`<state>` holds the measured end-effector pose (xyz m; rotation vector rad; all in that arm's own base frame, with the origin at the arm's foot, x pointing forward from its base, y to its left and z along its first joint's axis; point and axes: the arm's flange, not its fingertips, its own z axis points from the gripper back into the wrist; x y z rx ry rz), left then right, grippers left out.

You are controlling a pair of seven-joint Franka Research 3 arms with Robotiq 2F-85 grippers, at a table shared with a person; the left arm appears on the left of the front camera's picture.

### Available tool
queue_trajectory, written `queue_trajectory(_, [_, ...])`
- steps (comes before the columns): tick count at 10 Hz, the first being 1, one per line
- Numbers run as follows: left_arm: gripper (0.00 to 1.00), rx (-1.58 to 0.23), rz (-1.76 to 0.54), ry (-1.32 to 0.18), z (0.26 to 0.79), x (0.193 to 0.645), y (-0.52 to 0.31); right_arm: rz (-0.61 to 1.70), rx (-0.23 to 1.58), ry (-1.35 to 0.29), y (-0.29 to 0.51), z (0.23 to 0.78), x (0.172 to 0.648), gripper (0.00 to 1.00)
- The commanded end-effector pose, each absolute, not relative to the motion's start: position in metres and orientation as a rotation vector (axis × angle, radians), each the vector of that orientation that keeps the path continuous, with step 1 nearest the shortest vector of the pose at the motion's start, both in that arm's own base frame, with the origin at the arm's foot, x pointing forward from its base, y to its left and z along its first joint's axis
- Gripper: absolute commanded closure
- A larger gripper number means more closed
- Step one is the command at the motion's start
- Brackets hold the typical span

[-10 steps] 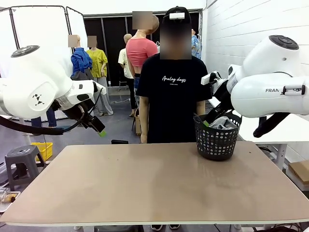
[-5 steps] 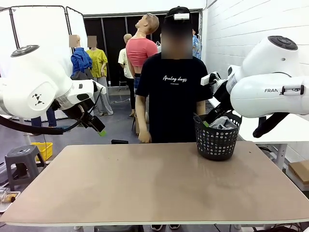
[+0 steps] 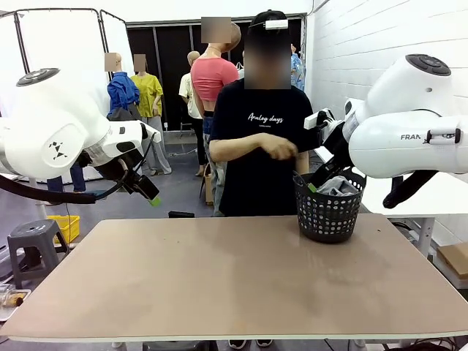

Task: Fold the training pants.
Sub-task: Grab both ends of the Training pants handed by a person.

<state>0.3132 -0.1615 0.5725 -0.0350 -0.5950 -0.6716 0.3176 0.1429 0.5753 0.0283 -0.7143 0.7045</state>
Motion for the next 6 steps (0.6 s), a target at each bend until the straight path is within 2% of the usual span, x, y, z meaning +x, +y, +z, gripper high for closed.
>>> queue_trajectory(1, [0.00, -0.038, -0.672, -0.593, 0.5721, 0.3140, -0.1615, 0.705, 0.030, -0.707, 0.1430, 0.5726, 0.3198, 0.00])
queue_trajectory(6, [0.00, -0.038, -0.672, -0.593, 0.5721, 0.3140, -0.1615, 0.705, 0.030, -0.707, 0.1430, 0.5726, 0.3198, 0.00])
